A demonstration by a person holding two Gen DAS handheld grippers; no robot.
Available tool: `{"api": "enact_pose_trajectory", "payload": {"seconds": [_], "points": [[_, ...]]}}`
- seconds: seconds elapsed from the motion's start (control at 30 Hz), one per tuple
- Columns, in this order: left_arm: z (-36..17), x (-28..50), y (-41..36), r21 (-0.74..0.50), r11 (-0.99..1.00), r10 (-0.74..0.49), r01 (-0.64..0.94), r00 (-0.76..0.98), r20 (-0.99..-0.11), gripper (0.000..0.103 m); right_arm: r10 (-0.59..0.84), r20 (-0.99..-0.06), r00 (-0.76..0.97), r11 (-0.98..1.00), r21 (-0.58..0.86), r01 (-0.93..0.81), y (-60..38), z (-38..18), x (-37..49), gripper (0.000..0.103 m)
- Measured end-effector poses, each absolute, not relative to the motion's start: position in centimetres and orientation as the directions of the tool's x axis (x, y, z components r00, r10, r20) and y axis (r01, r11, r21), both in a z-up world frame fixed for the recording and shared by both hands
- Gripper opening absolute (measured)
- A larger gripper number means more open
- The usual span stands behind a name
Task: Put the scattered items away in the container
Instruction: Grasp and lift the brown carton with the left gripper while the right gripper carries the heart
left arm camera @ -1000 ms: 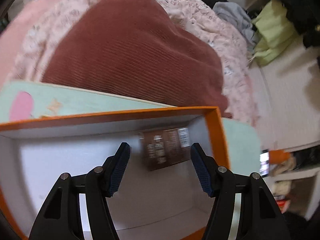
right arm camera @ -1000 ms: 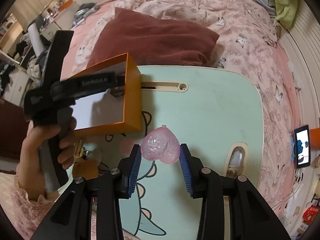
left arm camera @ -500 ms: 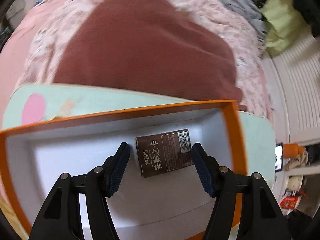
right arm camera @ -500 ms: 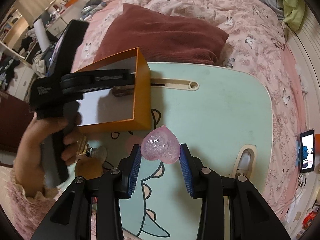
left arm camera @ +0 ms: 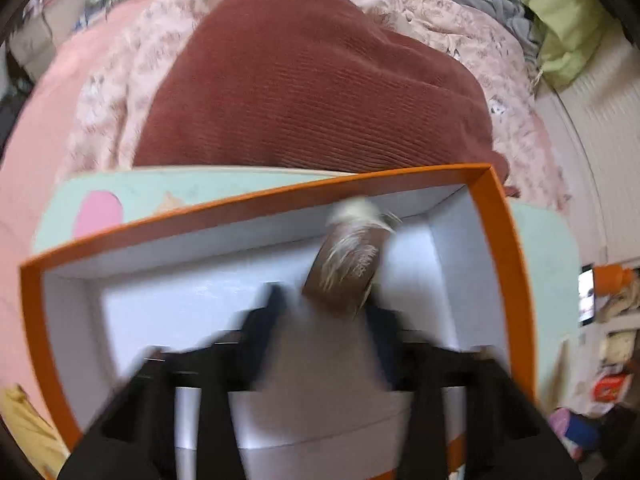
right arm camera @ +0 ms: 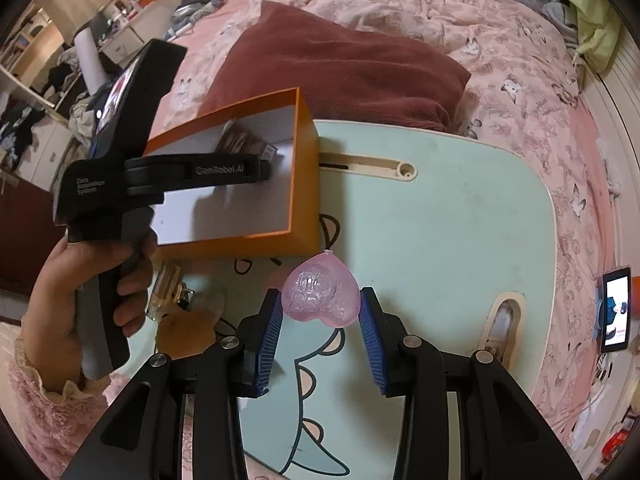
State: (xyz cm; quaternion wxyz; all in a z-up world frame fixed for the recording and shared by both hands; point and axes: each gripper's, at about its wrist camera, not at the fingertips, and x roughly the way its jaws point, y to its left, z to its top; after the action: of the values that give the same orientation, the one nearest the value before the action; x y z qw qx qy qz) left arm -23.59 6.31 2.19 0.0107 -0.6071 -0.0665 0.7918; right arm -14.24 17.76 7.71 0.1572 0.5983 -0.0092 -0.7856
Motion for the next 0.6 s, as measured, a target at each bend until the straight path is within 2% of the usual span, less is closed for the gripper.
{"api": "enact_pose_trajectory", "payload": {"seconds": [0.03,0.1,0.23,0.33,0.37,0.4,0.43,0.5,0.57,0.6], "points": [[2.1,-23.5,5.9,-0.131,-0.99,0.111,0.056,-0.265,-0.958,0.016,-0.259,-0.938,-0.233,-0.949,0.202,0.242,17.6,7.6,-14.1,0.037],[2.1,-23.5,4.9,-0.186,-0.981,0.165,0.053,-0.267,-0.95,0.005,-0.264,-0.937,-0.228,-0.946,0.205,0.251,17.2,7.5,-13.8,0.037],[2.9,-23.3,3.4,-0.224,-0.974,0.203,0.03,-0.317,-0.926,0.002,-0.262,-0.939,-0.221,-0.942,0.2,0.269,16.6,7.1,-13.4,0.037],[2.8,-23.7,3.1,-0.254,-0.966,0.232,0.04,-0.285,-0.93,0.004,-0.258,-0.941,-0.22,-0.942,0.194,0.276,16.3,7.1,-13.3,0.037],[2.8,-23.8,2.9,-0.277,-0.96,0.254,0.045,-0.283,-0.925,0.013,-0.259,-0.94,-0.22,-0.941,0.194,0.277,16.2,7.1,-13.3,0.037],[2.9,-23.7,2.9,-0.289,-0.956,0.263,0.048,-0.291,-0.92,0.026,-0.262,-0.94,-0.219,-0.94,0.198,0.278,16.2,7.2,-13.3,0.037],[3.2,-23.5,2.7,-0.294,-0.954,0.263,0.053,-0.312,-0.913,0.031,-0.265,-0.939,-0.22,-0.939,0.2,0.278,16.2,7.2,-13.4,0.037],[3.7,-23.0,2.6,-0.289,-0.956,0.253,0.053,-0.351,-0.901,0.053,-0.269,-0.938,-0.219,-0.938,0.204,0.281,16.2,7.3,-13.3,0.037],[4.3,-22.6,2.6,-0.294,-0.954,0.253,0.052,-0.383,-0.889,0.063,-0.271,-0.938,-0.217,-0.937,0.206,0.281,16.2,7.3,-13.3,0.037],[4.6,-22.5,2.8,-0.306,-0.95,0.261,0.056,-0.391,-0.882,0.063,-0.274,-0.938,-0.215,-0.936,0.209,0.282,16.2,7.3,-13.2,0.037]]}}
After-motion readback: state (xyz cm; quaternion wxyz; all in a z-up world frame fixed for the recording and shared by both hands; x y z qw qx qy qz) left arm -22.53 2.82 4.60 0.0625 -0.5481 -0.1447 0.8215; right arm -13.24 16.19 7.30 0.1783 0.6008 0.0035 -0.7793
